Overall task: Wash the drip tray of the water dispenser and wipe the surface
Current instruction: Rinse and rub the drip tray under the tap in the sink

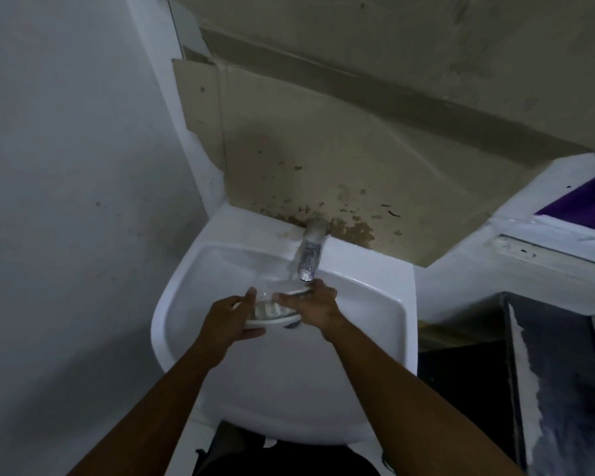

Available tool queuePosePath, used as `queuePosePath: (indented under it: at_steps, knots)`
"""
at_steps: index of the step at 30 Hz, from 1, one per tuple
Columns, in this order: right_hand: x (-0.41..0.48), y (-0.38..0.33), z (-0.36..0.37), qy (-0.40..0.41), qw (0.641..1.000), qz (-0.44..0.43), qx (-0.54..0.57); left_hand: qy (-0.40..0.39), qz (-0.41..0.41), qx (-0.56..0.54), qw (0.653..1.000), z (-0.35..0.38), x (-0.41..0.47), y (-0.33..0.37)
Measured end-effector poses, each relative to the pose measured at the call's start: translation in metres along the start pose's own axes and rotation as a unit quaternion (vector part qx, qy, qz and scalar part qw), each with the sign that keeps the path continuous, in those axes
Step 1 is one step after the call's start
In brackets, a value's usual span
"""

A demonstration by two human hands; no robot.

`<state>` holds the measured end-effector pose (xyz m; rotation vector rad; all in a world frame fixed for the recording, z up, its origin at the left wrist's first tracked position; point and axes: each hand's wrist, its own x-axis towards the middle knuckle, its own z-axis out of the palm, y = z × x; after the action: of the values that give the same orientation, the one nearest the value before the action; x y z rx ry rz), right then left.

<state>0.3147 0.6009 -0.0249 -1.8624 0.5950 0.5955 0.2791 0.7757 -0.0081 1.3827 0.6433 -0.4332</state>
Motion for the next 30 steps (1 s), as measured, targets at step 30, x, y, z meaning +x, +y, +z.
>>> queuePosePath:
  at_steps: [30]
  knots:
    - [0.013, -0.006, -0.010, -0.083, 0.927, 0.137, 0.339, 0.035, 0.072, 0.154, 0.985, -0.056, -0.028, -0.018]
